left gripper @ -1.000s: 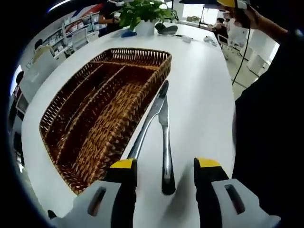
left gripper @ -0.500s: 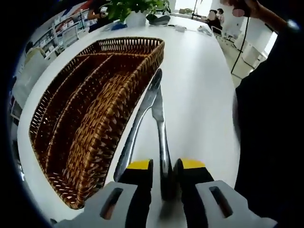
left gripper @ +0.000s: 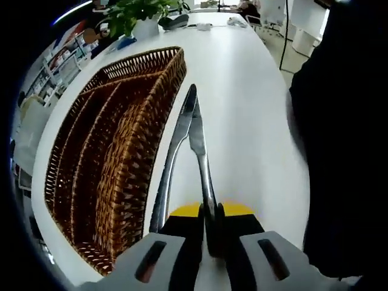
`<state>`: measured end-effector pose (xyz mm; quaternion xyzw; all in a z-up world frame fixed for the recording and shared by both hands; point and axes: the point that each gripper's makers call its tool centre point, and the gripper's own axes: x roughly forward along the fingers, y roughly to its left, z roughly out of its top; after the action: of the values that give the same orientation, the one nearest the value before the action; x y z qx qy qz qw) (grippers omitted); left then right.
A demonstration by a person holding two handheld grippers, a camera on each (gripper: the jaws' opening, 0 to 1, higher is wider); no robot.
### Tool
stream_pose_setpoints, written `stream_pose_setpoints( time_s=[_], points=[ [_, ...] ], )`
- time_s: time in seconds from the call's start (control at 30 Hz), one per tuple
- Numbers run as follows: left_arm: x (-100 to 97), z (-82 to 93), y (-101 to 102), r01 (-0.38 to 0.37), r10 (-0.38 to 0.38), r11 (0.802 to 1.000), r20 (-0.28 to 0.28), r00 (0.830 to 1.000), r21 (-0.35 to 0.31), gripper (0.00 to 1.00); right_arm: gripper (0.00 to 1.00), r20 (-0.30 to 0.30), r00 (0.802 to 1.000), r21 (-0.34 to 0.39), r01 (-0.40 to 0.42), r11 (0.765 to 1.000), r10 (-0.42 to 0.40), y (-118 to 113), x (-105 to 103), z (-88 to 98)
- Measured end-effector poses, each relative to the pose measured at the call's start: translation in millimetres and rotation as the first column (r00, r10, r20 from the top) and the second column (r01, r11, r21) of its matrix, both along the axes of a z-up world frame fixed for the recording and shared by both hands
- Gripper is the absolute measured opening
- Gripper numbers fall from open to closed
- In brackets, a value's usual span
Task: Arrange the knives, forks, and spoons in their matching storage slots by inserting each utensil handle-first until every utensil is classified and aligned in the correct compartment
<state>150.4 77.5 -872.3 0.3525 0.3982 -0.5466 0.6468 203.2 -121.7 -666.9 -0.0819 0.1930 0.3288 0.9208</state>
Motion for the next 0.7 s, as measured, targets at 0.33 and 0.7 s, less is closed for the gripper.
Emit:
stream_pose_setpoints(
  time_s=[0.33,0.7],
  points=[
    [-9.8,3.3,-3,0.018,-0.019,0.999,-0.041,0.999,-0.033,0.07,1.0,-0.012,1.0,-0.009,-0.022,1.0,0.022,8,-3,-5.4],
    [-18.7,4.6,-4,-0.002,-0.001,0.998,-0.057,0.998,-0.057,0.06,1.0,-0.023,0.999,-0.009,-0.04,0.999,0.04,14,-9,-10.8]
  ],
)
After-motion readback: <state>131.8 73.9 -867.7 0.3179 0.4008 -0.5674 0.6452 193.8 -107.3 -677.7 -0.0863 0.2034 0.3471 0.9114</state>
